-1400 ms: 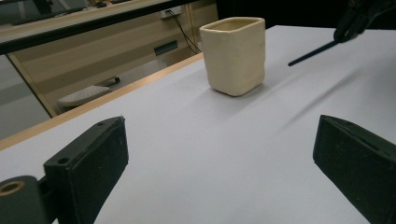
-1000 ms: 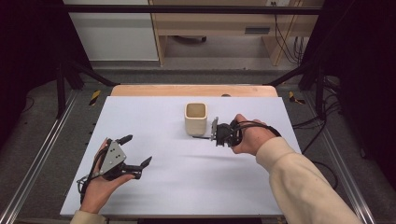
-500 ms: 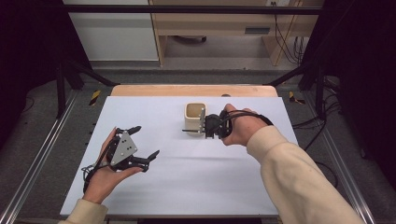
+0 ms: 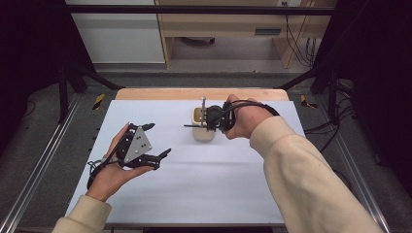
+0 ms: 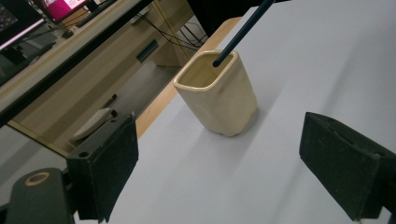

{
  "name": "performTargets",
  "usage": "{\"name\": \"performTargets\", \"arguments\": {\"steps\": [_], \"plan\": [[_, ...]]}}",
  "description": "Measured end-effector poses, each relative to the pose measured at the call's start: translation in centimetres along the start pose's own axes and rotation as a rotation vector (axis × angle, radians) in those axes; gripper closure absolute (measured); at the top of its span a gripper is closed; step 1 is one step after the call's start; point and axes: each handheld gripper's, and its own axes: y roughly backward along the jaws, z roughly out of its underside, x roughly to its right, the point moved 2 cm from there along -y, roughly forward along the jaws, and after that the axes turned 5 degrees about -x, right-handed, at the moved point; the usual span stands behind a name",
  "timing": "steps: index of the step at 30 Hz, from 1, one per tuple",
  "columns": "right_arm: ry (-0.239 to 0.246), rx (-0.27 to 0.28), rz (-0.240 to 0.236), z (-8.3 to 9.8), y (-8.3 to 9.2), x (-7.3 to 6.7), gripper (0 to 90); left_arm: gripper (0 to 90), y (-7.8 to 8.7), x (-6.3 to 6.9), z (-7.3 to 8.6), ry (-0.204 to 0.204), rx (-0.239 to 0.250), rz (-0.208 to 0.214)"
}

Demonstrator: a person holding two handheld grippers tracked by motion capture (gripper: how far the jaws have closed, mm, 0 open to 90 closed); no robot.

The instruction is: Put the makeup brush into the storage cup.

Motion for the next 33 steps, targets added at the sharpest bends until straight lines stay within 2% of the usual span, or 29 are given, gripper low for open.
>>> {"name": "performTargets", "arguments": {"steps": [3, 8, 10, 13, 14, 15, 18, 21, 24, 26, 28, 30, 32, 33], "plan": [[0.008, -0.011, 0.000, -0.2, 0.2, 0.0, 83.9, 13.7, -0.1, 0.2, -0.8, -0.047, -0.013, -0.014], [0.009, -0.017, -0.012, -0.5, 0.5, -0.2, 84.0, 20.9, -0.2, 0.7, -1.9, -0.078, -0.016, -0.034], [0.008, -0.016, -0.019, -0.7, 0.6, -0.2, 83.9, 24.1, -0.4, 1.2, -2.4, -0.121, -0.022, -0.052], [0.012, -0.009, -0.019, -0.8, 0.7, -0.2, 84.0, 25.7, -0.7, 1.4, -2.5, -0.142, -0.029, -0.058], [0.009, -0.016, -0.022, -1.0, 0.9, -0.2, 84.0, 29.9, -1.0, 1.5, -2.6, -0.171, -0.052, -0.066], [0.009, -0.016, -0.022, -1.0, 0.9, -0.2, 84.0, 31.2, -1.0, 1.5, -2.6, -0.171, -0.052, -0.066], [0.011, -0.013, -0.031, -1.3, 1.1, -0.2, 84.0, 33.3, -1.6, 2.1, -2.7, -0.218, -0.075, -0.088], [0.008, -0.018, -0.038, -1.5, 1.2, -0.3, 84.0, 35.0, -1.9, 2.3, -2.7, -0.239, -0.090, -0.102], [0.016, -0.020, -0.045, -2.0, 1.0, -0.5, 83.9, 39.0, -2.2, 2.6, -2.9, -0.266, -0.095, -0.129], [0.018, -0.022, -0.051, -2.2, 1.0, -0.6, 84.0, 40.9, -2.5, 3.0, -3.2, -0.308, -0.094, -0.142], [0.014, -0.027, -0.058, -2.4, 1.1, -0.6, 83.9, 43.0, -2.6, 3.1, -3.2, -0.310, -0.092, -0.137], [0.012, -0.021, -0.062, -2.6, 1.1, -0.6, 84.0, 45.0, -2.9, 3.5, -3.4, -0.338, -0.095, -0.144], [0.006, -0.020, -0.069, -2.7, 1.1, -0.7, 83.9, 47.1, -3.0, 3.7, -3.5, -0.344, -0.096, -0.147], [0.007, -0.025, -0.073, -2.7, 1.1, -0.7, 84.0, 47.8, -3.2, 3.9, -3.5, -0.364, -0.108, -0.161]]}}
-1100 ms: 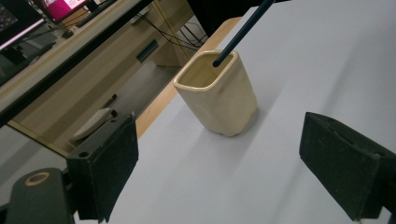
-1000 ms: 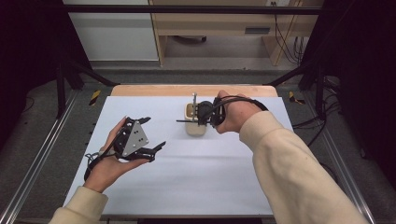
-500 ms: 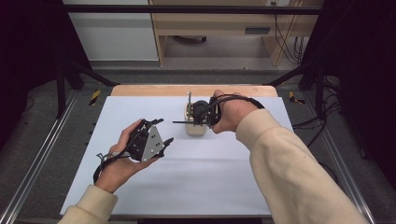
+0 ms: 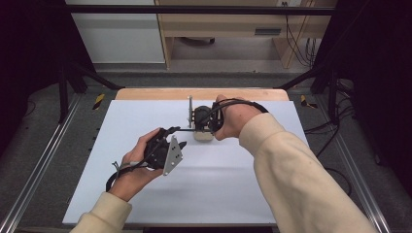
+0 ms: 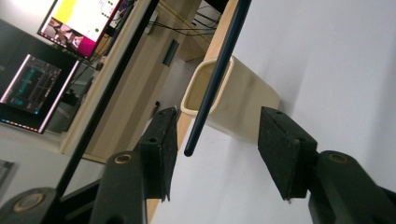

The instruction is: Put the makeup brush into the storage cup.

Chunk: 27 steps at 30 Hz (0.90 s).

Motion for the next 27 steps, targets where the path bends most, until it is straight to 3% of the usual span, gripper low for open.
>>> {"name": "performTargets", "arguments": {"steps": [7, 11, 27], "plan": [[-0.014, -0.009, -0.015, 0.0, 0.0, -0.1, 84.0, 51.7, -0.4, 1.1, -0.7, -0.064, -0.009, -0.038], [-0.012, -0.007, -0.015, -0.1, 0.0, 0.0, 84.0, 53.0, -0.6, 1.4, -1.0, -0.053, 0.002, -0.048], [-0.013, -0.021, -0.027, -0.4, 0.0, -0.3, 84.0, 55.0, -1.4, 2.4, -2.2, -0.078, 0.013, -0.062]]}}
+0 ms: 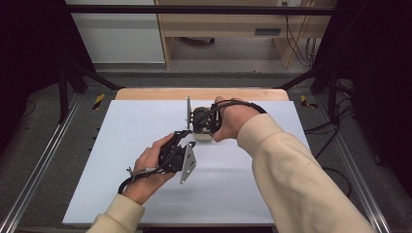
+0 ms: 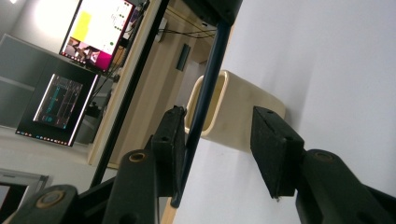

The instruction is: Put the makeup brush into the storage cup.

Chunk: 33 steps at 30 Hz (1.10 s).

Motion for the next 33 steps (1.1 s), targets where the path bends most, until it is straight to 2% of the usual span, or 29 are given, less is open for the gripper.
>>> {"name": "performTargets", "arguments": {"steps": [3, 9, 17, 29, 33], "plan": [[0.004, 0.012, -0.002, -0.15, -0.13, -0.06, 84.0, 55.2, -0.10, 0.10, -0.28, -0.017, 0.001, -0.008], [-0.002, 0.003, -0.010, -0.20, -0.22, -0.16, 84.0, 55.4, -0.30, 0.23, -0.50, -0.035, -0.001, -0.023], [0.009, 0.002, -0.016, -0.27, -0.16, -0.28, 84.0, 59.6, -0.40, 0.15, -0.72, -0.027, 0.008, -0.018], [0.011, -0.001, -0.023, -0.41, -0.24, -0.40, 84.0, 59.9, -0.55, 0.32, -0.58, -0.031, 0.001, -0.024], [0.008, -0.004, -0.029, -0.59, -0.31, -0.49, 84.0, 63.8, -0.70, 0.49, -0.69, -0.033, 0.005, -0.023]]}}
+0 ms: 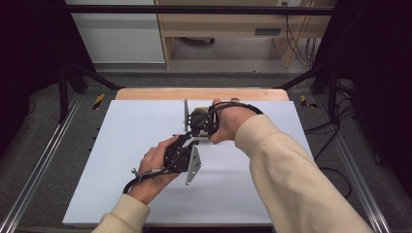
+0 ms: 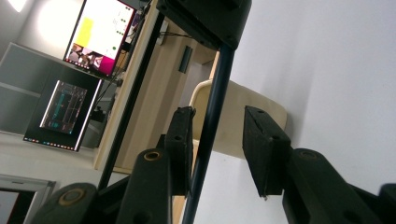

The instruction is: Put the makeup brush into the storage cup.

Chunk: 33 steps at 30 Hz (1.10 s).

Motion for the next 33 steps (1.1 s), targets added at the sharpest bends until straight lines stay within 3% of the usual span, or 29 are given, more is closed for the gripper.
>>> {"name": "performTargets", "arguments": {"steps": [10, 20, 21, 33], "plan": [[0.013, 0.000, -0.015, -0.34, -0.16, -0.26, 84.0, 77.4, 0.05, 0.05, -0.21, -0.014, 0.001, -0.001], [0.012, 0.002, -0.022, -0.35, -0.07, -0.26, 84.0, 80.2, 0.00, 0.28, -0.12, -0.030, 0.002, -0.010], [0.013, 0.001, -0.023, -0.35, -0.08, -0.26, 84.0, 80.1, 0.00, 0.25, -0.10, -0.018, 0.006, 0.000], [0.018, -0.001, -0.027, -0.48, -0.17, -0.44, 84.0, 82.2, -0.05, 0.64, -0.26, -0.072, -0.005, -0.011]]}}
